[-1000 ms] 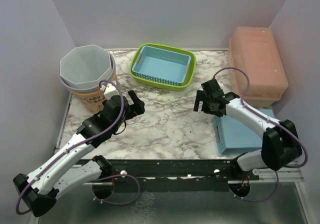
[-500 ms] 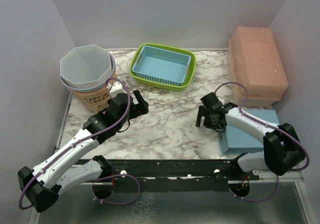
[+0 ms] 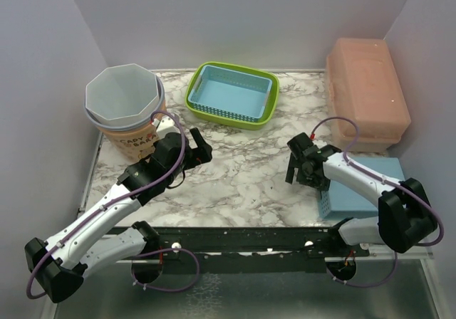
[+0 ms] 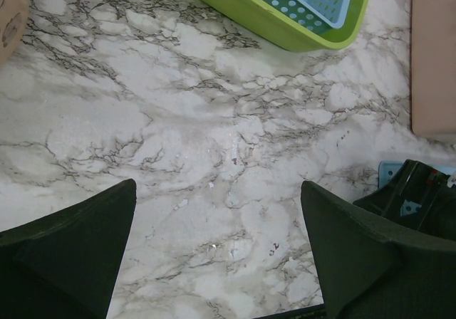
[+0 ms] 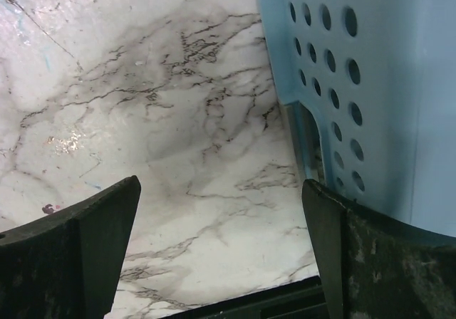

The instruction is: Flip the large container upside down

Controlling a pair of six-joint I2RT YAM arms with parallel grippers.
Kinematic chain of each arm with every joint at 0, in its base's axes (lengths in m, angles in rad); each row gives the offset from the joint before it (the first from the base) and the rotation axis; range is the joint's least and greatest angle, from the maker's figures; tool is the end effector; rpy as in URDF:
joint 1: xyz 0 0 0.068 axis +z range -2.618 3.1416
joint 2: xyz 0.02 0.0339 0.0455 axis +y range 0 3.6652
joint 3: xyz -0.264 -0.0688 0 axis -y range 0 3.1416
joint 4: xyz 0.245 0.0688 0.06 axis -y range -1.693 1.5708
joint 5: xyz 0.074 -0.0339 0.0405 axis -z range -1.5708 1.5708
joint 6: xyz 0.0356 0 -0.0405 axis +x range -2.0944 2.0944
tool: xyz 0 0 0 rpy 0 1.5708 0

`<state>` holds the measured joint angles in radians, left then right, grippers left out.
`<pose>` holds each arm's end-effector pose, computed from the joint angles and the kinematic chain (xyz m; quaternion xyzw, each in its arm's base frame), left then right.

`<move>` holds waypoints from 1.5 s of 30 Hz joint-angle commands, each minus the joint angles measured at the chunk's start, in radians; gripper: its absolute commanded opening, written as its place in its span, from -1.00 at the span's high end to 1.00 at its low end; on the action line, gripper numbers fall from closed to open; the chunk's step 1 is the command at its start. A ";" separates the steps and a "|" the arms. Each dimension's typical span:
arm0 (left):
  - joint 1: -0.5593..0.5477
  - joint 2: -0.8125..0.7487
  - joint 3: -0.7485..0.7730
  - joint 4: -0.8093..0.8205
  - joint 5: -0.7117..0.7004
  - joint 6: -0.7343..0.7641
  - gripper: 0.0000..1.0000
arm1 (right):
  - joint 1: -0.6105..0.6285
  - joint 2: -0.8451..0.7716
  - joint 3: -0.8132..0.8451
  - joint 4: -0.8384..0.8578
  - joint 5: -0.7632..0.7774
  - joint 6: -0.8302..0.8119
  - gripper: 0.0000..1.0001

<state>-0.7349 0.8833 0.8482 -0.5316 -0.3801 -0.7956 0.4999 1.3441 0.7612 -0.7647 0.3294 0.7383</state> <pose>0.1496 -0.1174 0.3114 -0.1170 0.8577 -0.2079 0.4555 0.2004 0.0963 0.1810 0.1347 0.9712 -0.0689 0.1840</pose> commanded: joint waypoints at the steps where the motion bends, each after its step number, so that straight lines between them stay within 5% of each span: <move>1: 0.002 -0.013 -0.006 0.015 0.018 0.006 -0.98 | -0.004 -0.038 0.038 -0.105 0.029 0.064 -1.00; 13: 0.002 0.014 0.002 0.016 0.046 0.046 -0.98 | -0.004 -0.153 0.026 -0.189 0.148 0.209 -1.00; 19: 0.003 0.089 0.045 0.025 0.069 0.088 -0.98 | -0.004 -0.238 0.036 0.028 -0.086 -0.001 -1.00; 24: 0.002 0.131 0.067 0.042 0.081 0.080 -0.98 | -0.004 -0.248 0.079 0.236 -0.240 -0.022 -0.92; 30: 0.003 0.095 0.017 0.062 0.096 0.056 -0.98 | -0.004 -0.068 0.239 0.301 -0.306 0.029 -0.89; 38: 0.003 0.031 -0.036 0.062 0.142 0.048 -0.98 | -0.017 0.308 0.696 0.180 -0.064 -0.093 -0.94; 45: 0.005 0.017 -0.029 0.047 0.184 0.067 -0.98 | -0.067 0.584 0.992 0.154 -0.049 -0.057 -0.95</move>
<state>-0.7341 0.9150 0.8112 -0.4847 -0.2501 -0.7399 0.4557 1.8343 1.6650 -0.5484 0.1932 0.6617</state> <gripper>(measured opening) 0.987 0.969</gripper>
